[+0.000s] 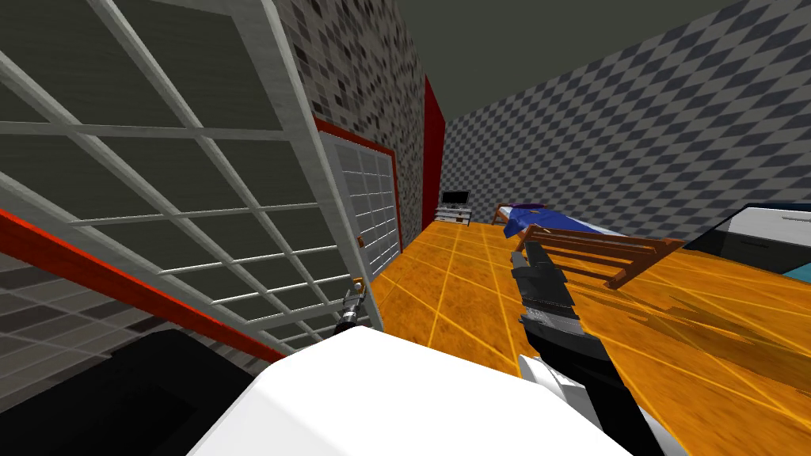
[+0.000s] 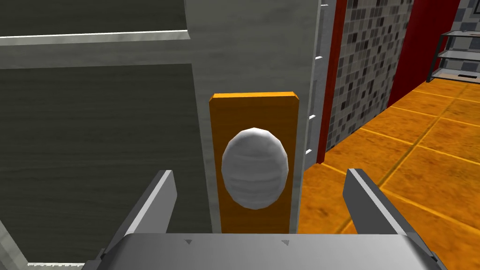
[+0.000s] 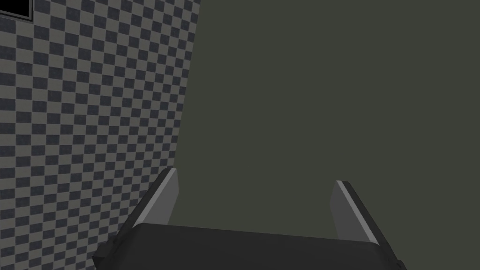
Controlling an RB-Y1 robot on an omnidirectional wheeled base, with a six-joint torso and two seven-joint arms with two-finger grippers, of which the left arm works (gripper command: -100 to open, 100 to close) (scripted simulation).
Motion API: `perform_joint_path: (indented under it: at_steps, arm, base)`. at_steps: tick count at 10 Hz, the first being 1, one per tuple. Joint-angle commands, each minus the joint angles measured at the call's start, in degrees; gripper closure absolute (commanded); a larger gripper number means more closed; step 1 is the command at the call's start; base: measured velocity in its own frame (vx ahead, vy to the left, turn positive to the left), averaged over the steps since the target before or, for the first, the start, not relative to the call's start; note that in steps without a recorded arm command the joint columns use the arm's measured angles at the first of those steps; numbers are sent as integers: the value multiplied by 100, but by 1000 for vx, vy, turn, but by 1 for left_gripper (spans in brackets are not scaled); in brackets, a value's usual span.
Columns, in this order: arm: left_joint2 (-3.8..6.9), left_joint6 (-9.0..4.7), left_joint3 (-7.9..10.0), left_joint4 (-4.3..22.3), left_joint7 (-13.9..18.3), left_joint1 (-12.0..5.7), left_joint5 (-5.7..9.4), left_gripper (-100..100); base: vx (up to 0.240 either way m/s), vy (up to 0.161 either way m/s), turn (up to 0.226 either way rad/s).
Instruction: Pull the door open
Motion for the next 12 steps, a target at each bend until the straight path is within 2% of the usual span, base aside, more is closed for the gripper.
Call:
perform_joint_path:
  at_steps: [1,2,3,4,5,10,12]
  arm:
    - [1,0,158,156,98,-89,-78,-100]
    - [-14,5,301,263,162,-152,-147,-100]
    - [-18,6,345,296,181,-171,-169,-100]
    - [-15,36,307,205,140,-127,-142,-100]
    - [-15,36,307,205,140,-127,-142,100]
    - [-15,36,307,205,140,-127,-142,100]
    - [39,34,187,154,217,-92,-215,100]
  base:
    - [71,28,-95]
    - [76,40,-127]
    - [70,39,-88]
    - [24,12,-6]
    - [-6,-4,6]
    - [-2,0,1]
    - [-154,15,-60]
